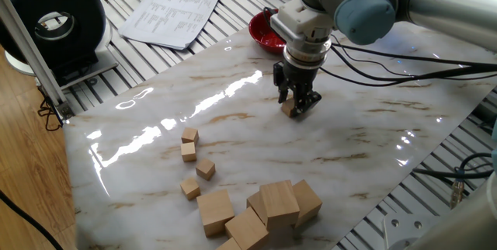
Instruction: Stack the blocks into a pyramid shape
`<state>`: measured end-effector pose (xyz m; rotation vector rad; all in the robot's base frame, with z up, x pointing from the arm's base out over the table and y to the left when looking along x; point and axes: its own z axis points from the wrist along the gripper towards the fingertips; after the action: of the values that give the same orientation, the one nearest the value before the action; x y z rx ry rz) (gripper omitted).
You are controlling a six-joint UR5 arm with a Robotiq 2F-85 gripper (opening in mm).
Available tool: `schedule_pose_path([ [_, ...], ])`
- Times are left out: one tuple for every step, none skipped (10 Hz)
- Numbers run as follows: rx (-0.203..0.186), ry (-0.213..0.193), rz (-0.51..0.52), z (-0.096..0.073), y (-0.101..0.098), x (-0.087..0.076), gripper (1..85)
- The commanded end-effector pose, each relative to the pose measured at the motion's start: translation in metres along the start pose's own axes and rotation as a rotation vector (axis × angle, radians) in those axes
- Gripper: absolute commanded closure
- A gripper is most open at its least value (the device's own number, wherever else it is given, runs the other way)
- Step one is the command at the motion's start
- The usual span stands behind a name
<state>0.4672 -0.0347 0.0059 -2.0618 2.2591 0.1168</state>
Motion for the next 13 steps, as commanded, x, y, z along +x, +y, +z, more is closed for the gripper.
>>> schedule_pose_path([
  [0.004, -0.017, 0.016, -0.001, -0.003, -0.003, 39.3],
  [0.007, -0.018, 0.018, -0.001, -0.003, -0.003, 41.0],
  [0.014, -0.018, 0.021, -0.001, -0.005, -0.003, 43.7],
  [0.017, -0.019, 0.025, -0.001, -0.006, -0.003, 45.3],
  [0.018, -0.019, 0.027, -0.001, -0.006, -0.003, 46.0],
  [0.02, -0.019, 0.027, -0.001, -0.007, -0.003, 46.0],
  [0.019, -0.021, 0.028, -0.001, -0.007, -0.003, 46.0],
  [0.016, -0.025, 0.032, -0.001, -0.006, -0.004, 45.7],
  [0.011, -0.039, 0.038, -0.001, -0.004, -0.008, 44.3],
  [0.005, -0.053, 0.047, -0.001, -0.003, -0.012, 43.0],
  [0.003, -0.063, 0.056, -0.002, -0.002, -0.015, 42.3],
  [0.002, -0.064, 0.058, -0.002, -0.002, -0.016, 42.3],
  [0.002, -0.064, 0.055, -0.003, -0.002, -0.018, 42.0],
])
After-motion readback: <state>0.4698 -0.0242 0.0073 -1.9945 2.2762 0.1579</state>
